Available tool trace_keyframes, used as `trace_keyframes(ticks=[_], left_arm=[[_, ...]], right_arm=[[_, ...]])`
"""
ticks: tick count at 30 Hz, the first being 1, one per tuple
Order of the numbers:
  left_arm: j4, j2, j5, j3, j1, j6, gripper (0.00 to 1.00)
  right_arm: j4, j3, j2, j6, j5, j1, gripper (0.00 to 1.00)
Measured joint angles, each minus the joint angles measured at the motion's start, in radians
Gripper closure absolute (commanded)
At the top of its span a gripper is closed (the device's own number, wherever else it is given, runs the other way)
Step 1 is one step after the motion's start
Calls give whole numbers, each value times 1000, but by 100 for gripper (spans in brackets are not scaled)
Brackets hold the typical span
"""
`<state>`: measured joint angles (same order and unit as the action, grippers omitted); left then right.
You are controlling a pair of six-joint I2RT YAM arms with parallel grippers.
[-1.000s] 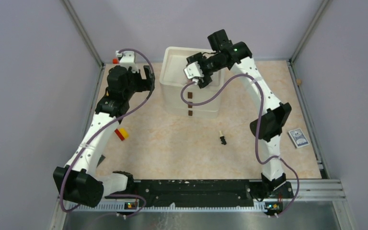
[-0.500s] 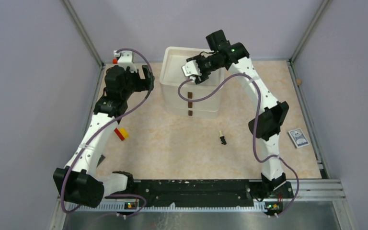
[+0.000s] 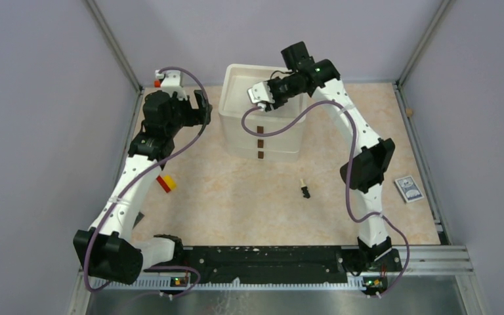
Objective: Organize the makeup
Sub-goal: Pick up the makeup from the storage box.
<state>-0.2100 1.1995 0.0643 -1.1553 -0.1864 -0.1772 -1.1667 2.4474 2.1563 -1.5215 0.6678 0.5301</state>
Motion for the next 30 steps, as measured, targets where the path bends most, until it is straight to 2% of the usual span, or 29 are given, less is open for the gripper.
trace_keyframes(ticks=[3,9,14,18,21,23,30], left_arm=[[0,0,1,0,2,-4,4],[1,-2,3,5,5,-4,4],[2,-17,3,8,9,-6,4],[18,-33,6,13,13,-9,3],[41,-54,22,21,15,-13,3],[68,-77,41,24,15,-22,3],[243,-119,143,26,15,-113,3]], right_arm=[[23,-10,0,6,8,0,90],[135,-55,-3,70,56,0,97],[386,-185,-33,290,127,-6,100],[691,-380,-98,552,170,-15,100],[949,-550,-168,747,146,-20,100],[1057,-620,-203,836,115,-22,100],[1312,-752,-293,1032,-5,-23,100]])
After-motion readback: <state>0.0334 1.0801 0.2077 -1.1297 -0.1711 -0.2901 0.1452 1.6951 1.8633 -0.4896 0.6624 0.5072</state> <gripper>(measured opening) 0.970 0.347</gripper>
